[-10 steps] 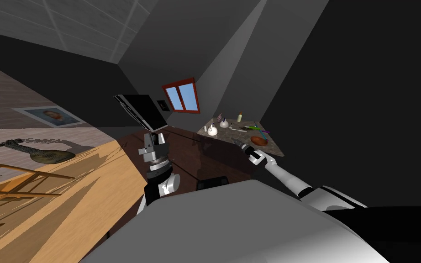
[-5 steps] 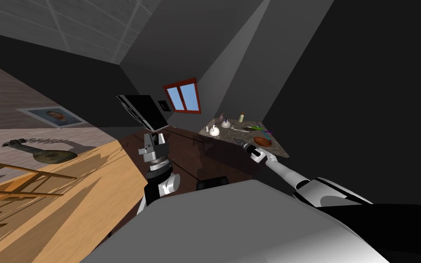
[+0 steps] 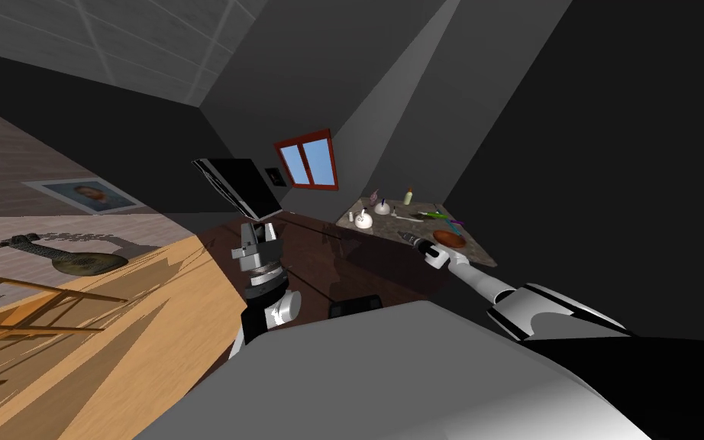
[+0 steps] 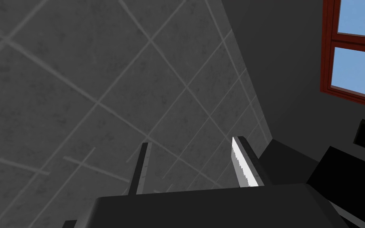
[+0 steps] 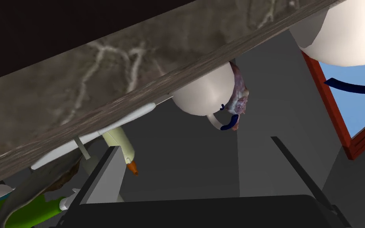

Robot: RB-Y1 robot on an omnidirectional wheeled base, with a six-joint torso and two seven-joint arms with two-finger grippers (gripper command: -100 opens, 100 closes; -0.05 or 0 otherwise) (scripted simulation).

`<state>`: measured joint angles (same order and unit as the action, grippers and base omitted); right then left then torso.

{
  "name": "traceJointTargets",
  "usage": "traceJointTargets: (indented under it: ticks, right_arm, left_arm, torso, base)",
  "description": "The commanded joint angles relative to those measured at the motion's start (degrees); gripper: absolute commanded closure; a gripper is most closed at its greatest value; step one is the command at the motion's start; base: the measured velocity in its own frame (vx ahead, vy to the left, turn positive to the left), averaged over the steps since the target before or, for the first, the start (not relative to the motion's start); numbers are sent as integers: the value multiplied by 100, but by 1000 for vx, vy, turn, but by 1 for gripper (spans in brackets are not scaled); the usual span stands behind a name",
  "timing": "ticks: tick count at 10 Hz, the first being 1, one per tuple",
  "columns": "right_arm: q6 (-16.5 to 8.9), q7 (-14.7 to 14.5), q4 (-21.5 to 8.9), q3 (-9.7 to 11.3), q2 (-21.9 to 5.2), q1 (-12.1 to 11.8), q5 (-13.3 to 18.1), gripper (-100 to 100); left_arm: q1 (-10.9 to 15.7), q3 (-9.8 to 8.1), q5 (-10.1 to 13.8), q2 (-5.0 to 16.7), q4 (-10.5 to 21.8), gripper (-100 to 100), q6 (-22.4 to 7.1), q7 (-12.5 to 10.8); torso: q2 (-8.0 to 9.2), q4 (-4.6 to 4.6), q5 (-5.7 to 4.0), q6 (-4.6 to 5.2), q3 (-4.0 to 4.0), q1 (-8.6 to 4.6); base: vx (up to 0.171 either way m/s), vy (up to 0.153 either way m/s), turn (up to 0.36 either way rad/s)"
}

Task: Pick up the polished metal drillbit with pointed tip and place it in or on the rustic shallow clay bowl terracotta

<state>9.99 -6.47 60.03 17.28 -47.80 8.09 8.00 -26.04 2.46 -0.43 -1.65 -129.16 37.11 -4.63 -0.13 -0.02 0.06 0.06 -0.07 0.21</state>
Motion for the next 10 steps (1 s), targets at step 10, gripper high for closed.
traceJointTargets:
  ticks: [10]
  right_arm:
    - [-555,-8,-1516,392,-550,661,112,-100]
  left_arm:
    - [0,0,0,0,0,0,0,0]
  torso:
    - [-7,-1,-1,1,-4,-5]
  base:
    - [57,73,-18]
